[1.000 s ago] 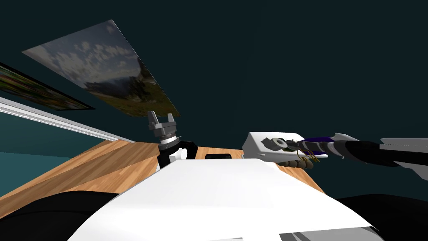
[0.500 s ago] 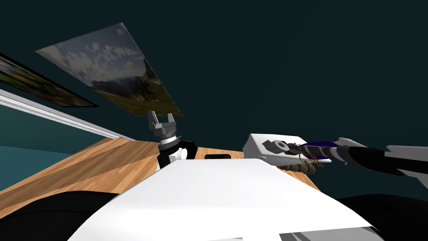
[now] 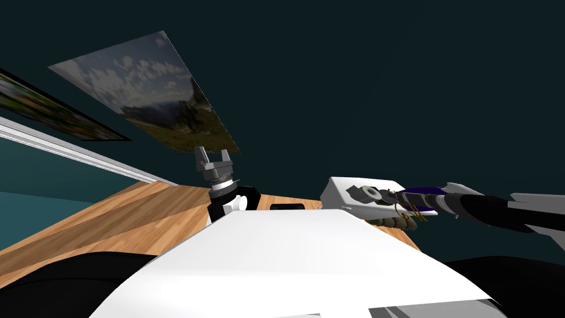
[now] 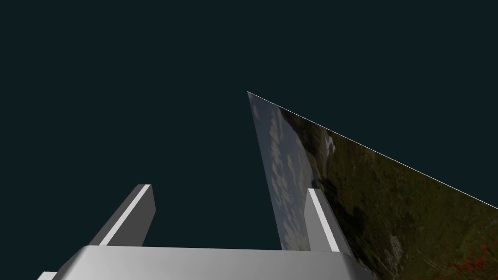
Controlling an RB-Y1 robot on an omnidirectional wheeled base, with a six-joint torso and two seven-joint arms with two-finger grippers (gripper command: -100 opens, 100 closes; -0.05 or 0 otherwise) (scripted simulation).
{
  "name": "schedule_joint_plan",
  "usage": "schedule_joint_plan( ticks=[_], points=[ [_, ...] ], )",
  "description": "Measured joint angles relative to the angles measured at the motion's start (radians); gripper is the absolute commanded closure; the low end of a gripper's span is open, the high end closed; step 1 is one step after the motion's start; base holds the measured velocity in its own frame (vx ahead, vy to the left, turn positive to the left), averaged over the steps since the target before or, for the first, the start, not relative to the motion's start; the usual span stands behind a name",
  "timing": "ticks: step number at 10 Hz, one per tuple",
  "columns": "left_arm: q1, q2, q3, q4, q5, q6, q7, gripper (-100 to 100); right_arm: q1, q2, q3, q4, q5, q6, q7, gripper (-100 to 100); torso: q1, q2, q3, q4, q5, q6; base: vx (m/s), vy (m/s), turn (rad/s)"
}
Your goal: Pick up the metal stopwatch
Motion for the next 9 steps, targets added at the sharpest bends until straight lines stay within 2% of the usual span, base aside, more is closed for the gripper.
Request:
schedule_joint_plan(
  ticks=[1, 2, 3, 5, 7, 8, 9],
  points=[
    [0.000, 0.000, 0.000, 0.000, 0.000, 0.000, 0.000, 0, 0.000, 0.000, 0.000, 0.000, 0.000, 0.000, 0.000, 100, 0.000, 0.000, 0.000, 0.000, 0.000, 0.000, 0.000, 0.000, 0.000],
    [0.000, 0.000, 0.000, 0.000, 0.000, 0.000, 0.000, 0, 0.000, 0.000, 0.000, 0.000, 0.000, 0.000, 0.000, 0, 0.000, 0.000, 0.000, 0.000, 0.000, 0.000, 0.000, 0.000, 0.000],
    [0.000, 0.000, 0.000, 0.000, 0.000, 0.000, 0.000, 0, 0.000, 0.000, 0.000, 0.000, 0.000, 0.000, 0.000, 100, 0.000, 0.000, 0.000, 0.000, 0.000, 0.000, -0.028, 0.013, -0.087],
    [0.000, 0.000, 0.000, 0.000, 0.000, 0.000, 0.000, 0, -0.014, -0.019, -0.009, 0.003, 0.045, -0.012, -0.052, 100, 0.002, 0.003, 0.002, 0.001, 0.001, 0.000, -0.037, 0.015, -0.046],
    [0.000, 0.000, 0.000, 0.000, 0.000, 0.000, 0.000, 0, -0.001, -0.047, -0.006, -0.010, 0.000, -0.017, -0.035, 100, 0.001, 0.002, 0.001, 0.001, 0.000, 0.000, -0.023, 0.002, -0.047],
    [0.000, 0.000, 0.000, 0.000, 0.000, 0.000, 0.000, 0, 0.003, -0.074, 0.004, -0.021, -0.041, -0.020, -0.014, 100, 0.001, 0.002, 0.001, 0.001, 0.001, 0.001, -0.013, 0.002, -0.019],
    [0.000, 0.000, 0.000, 0.000, 0.000, 0.000, 0.000, 0, 0.004, -0.077, 0.006, -0.022, -0.046, -0.021, -0.009, 0, 0.001, 0.002, 0.001, 0.000, 0.000, 0.000, 0.000, 0.000, 0.000]
  ],
)
